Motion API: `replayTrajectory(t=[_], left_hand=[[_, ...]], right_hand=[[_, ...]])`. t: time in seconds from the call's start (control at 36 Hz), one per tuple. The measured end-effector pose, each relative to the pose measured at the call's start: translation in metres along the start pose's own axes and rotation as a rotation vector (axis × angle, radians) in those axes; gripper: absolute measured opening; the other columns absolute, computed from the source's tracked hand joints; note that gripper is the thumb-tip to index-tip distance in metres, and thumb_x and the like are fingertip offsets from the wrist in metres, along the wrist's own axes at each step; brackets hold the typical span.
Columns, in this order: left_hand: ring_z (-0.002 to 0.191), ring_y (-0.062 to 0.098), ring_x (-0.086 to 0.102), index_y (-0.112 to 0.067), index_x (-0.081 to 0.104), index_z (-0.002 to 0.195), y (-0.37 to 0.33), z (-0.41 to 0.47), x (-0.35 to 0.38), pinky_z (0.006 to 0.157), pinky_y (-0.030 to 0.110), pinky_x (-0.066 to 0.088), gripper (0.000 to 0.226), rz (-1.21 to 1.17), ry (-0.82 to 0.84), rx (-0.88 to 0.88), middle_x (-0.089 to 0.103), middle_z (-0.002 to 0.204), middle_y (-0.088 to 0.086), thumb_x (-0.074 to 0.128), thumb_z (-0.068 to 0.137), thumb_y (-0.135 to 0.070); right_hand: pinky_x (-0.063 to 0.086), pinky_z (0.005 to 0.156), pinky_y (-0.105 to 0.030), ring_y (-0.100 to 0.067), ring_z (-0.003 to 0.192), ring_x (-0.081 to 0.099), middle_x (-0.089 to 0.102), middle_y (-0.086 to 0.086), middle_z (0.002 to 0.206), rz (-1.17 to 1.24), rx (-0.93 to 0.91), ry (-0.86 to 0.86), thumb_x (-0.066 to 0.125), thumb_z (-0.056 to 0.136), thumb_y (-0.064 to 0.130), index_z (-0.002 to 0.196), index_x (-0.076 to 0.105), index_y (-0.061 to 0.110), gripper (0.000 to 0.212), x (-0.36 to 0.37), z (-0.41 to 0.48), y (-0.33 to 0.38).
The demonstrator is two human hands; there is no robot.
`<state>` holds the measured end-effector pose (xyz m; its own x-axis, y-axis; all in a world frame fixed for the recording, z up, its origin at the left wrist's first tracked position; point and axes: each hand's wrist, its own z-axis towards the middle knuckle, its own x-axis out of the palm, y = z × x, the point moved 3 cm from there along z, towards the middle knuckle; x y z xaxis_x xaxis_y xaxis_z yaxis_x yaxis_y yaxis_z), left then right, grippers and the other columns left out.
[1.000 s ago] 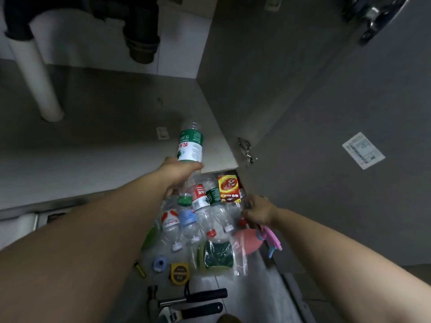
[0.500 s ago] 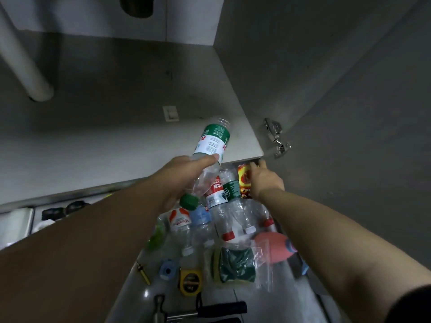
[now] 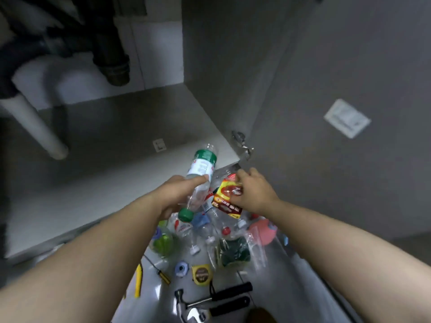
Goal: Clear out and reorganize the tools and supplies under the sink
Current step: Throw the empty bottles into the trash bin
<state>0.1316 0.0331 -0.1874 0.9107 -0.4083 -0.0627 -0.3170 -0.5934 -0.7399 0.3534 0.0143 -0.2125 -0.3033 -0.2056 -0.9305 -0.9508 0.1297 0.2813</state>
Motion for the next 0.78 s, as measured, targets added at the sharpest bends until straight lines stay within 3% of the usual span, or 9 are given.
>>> replayTrajectory(t=[0.06, 0.14, 0.22, 0.36, 0.5, 0.67, 0.78], left_hand=[[0.109, 0.039, 0.066, -0.009, 0.058, 0.132, -0.01, -0.027, 0.011, 0.096, 0.047, 0.052, 0.065, 0.058, 0.033, 0.004, 0.067, 0.124, 0.022, 0.077, 0.084, -0.049], [0.088, 0.031, 0.065, -0.008, 0.061, 0.128, -0.022, -0.069, 0.034, 0.076, 0.038, 0.05, 0.059, 0.101, 0.069, -0.002, 0.067, 0.116, 0.027, 0.076, 0.086, -0.046], [0.073, 0.024, 0.07, -0.016, 0.062, 0.126, -0.028, -0.107, 0.064, 0.057, 0.029, 0.054, 0.052, 0.142, 0.129, -0.03, 0.069, 0.109, 0.019, 0.072, 0.089, -0.05], [0.061, 0.021, 0.063, -0.014, 0.066, 0.117, -0.022, -0.158, 0.114, 0.059, 0.028, 0.051, 0.044, 0.235, 0.206, -0.105, 0.072, 0.079, 0.012, 0.071, 0.09, -0.049], [0.058, 0.025, 0.067, -0.003, 0.069, 0.114, -0.008, -0.197, 0.177, 0.055, 0.029, 0.058, 0.052, 0.385, 0.343, -0.202, 0.075, 0.087, 0.017, 0.074, 0.088, -0.047], [0.082, 0.03, 0.073, -0.001, 0.062, 0.125, 0.009, -0.218, 0.237, 0.063, 0.034, 0.063, 0.06, 0.496, 0.384, -0.241, 0.073, 0.106, 0.023, 0.077, 0.086, -0.044], [0.072, 0.029, 0.074, 0.0, 0.062, 0.121, 0.021, -0.226, 0.267, 0.054, 0.032, 0.06, 0.059, 0.515, 0.413, -0.253, 0.073, 0.096, 0.021, 0.077, 0.086, -0.045]], right_hand=[[0.047, 0.08, -0.03, -0.025, 0.095, 0.056, 0.041, -0.003, 0.111, 0.142, 0.018, -0.025, 0.077, 0.075, 0.043, 0.116, 0.053, 0.022, 0.051, -0.027, -0.036, 0.0], [0.042, 0.075, -0.026, -0.017, 0.092, 0.051, 0.042, -0.001, 0.108, 0.275, 0.045, -0.05, 0.078, 0.072, 0.039, 0.113, 0.057, 0.025, 0.048, -0.062, -0.092, -0.006], [0.038, 0.074, -0.022, -0.013, 0.091, 0.05, 0.042, -0.001, 0.106, 0.328, 0.066, -0.066, 0.078, 0.073, 0.034, 0.112, 0.059, 0.024, 0.044, -0.087, -0.151, -0.021], [0.045, 0.08, -0.025, -0.014, 0.093, 0.057, 0.06, 0.001, 0.103, 0.381, 0.078, -0.012, 0.081, 0.076, 0.032, 0.104, 0.06, 0.024, 0.036, -0.103, -0.255, -0.058], [0.051, 0.088, -0.027, -0.007, 0.089, 0.06, 0.066, 0.006, 0.101, 0.557, 0.214, 0.05, 0.086, 0.076, 0.031, 0.105, 0.064, 0.02, 0.038, -0.094, -0.367, -0.109], [0.052, 0.083, -0.027, -0.005, 0.079, 0.062, 0.069, 0.002, 0.1, 0.642, 0.428, 0.019, 0.088, 0.071, 0.04, 0.095, 0.066, 0.027, 0.036, -0.06, -0.461, -0.168], [0.054, 0.088, -0.036, -0.016, 0.09, 0.066, 0.069, 0.002, 0.102, 0.527, 0.584, -0.025, 0.087, 0.069, 0.037, 0.096, 0.062, 0.026, 0.039, -0.025, -0.492, -0.195]])
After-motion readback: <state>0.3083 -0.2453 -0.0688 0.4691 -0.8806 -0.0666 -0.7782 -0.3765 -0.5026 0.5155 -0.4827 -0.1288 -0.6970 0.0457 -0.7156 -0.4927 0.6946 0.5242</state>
